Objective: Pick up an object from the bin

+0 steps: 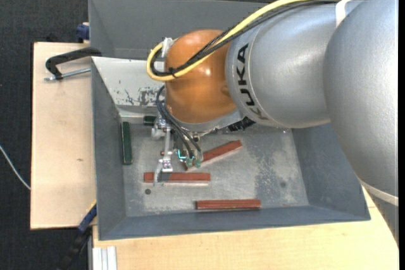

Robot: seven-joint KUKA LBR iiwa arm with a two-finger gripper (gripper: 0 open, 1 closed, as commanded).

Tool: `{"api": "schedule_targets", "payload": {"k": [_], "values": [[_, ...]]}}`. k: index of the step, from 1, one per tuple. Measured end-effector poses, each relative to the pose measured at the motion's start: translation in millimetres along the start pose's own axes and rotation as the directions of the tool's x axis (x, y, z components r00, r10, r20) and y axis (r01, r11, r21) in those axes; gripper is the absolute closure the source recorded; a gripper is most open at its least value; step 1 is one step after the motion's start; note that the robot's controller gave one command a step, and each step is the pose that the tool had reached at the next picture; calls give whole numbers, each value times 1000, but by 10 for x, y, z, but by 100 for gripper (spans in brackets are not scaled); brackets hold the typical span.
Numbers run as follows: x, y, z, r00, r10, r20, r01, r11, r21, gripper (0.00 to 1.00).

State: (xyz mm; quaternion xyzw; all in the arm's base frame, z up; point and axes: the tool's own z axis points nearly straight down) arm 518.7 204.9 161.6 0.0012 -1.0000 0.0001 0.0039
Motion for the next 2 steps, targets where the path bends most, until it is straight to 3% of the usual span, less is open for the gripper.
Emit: {"api": "schedule_targets", "payload": {"k": [1, 2], "values": [[-21, -7, -38, 1000, 2, 7, -2, 1000, -2, 0], [171, -272, 857, 999, 48, 8, -48, 999, -5, 100]]}}
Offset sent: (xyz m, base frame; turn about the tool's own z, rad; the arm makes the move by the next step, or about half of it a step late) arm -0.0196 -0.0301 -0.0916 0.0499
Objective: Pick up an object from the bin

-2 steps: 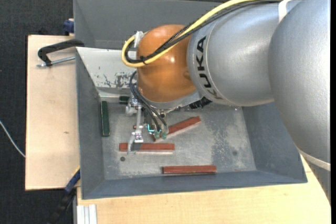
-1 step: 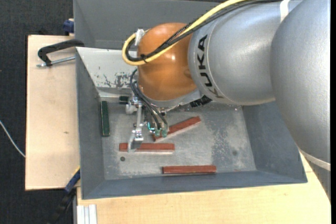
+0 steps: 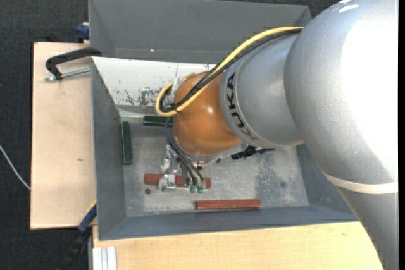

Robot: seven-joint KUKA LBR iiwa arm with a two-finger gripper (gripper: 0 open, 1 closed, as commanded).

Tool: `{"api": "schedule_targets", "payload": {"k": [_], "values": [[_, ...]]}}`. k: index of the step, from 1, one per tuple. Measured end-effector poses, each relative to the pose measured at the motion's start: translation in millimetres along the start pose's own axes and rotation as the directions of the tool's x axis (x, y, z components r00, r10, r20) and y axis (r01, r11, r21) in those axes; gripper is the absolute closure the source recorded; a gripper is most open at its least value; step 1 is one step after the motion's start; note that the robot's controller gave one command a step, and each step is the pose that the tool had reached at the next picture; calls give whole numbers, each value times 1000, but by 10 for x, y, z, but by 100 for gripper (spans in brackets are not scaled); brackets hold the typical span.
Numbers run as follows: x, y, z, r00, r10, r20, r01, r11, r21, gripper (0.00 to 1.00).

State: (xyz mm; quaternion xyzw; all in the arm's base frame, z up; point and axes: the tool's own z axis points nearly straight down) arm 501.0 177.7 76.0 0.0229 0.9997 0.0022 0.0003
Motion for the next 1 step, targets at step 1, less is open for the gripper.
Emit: {"api": "schedule_targets", "payload": {"k": [1], "values": [[0, 0, 0, 1000, 0, 0, 0, 1000, 0, 100]]}}
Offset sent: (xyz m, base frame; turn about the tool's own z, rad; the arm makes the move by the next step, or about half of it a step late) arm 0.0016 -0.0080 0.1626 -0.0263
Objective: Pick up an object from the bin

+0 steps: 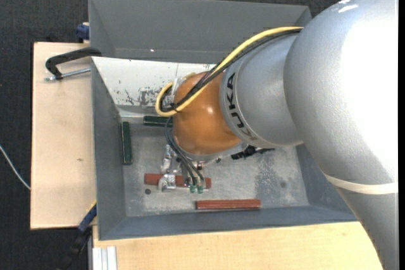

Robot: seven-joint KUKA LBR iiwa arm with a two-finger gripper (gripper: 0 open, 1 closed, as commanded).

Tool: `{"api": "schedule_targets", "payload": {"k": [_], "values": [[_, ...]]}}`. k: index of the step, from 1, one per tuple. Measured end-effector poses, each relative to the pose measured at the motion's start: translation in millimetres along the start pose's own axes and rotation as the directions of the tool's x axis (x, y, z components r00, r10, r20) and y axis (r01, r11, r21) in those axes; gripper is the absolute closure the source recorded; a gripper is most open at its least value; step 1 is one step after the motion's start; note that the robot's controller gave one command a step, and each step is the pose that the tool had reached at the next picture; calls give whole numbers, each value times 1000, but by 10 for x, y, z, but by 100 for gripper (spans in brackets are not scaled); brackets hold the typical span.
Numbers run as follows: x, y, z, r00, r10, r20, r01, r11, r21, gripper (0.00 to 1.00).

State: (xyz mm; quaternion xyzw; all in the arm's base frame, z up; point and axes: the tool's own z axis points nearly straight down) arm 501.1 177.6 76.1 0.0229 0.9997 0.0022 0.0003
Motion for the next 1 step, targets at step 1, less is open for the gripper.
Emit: {"api": "schedule_targets", "payload": {"k": [1], "values": [[-36, -57, -1648, 1000, -27, 7, 27, 1000, 1, 100]]}}
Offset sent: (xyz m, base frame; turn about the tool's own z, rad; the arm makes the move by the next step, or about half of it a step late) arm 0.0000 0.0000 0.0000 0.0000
